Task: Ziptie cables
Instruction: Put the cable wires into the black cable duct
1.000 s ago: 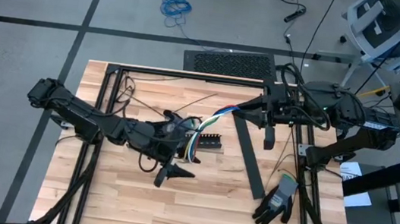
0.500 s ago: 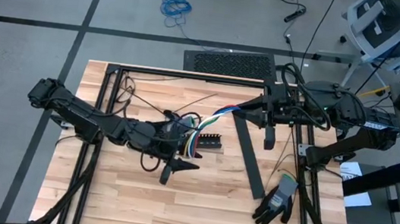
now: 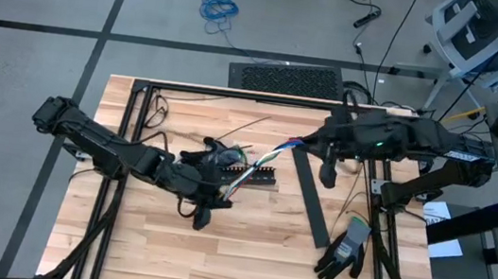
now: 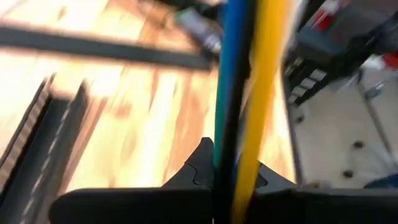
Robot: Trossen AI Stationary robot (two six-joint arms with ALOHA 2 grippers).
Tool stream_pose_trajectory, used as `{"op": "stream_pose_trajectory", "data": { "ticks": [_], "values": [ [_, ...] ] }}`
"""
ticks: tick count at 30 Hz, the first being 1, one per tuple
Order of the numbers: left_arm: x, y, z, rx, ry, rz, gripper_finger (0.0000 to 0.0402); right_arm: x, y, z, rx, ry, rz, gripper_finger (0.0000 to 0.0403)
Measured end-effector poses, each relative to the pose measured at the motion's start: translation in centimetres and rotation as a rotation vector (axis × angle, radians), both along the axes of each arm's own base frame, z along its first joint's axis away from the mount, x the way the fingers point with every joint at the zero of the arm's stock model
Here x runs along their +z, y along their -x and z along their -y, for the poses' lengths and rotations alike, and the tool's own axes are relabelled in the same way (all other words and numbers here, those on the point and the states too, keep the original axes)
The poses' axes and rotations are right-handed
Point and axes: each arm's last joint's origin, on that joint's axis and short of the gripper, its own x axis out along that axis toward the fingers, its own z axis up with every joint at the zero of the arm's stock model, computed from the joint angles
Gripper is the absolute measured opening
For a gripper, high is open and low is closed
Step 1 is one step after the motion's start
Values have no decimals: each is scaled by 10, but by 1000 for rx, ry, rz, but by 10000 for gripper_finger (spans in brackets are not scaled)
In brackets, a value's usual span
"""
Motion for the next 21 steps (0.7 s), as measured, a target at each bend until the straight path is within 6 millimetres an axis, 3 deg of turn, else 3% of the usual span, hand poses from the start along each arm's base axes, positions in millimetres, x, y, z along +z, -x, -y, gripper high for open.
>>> {"op": "stream_pose_trajectory", "data": {
  "ticks": [7, 21],
  "values": [
    [-1, 34, -18, 154, -76, -207, 14, -39, -19, 3, -77, -4, -327, 0],
    [-5, 95, -40, 255, -233, -571, 14, -134, -122, 8, -34, 92, -636, 0]
  ]
}}
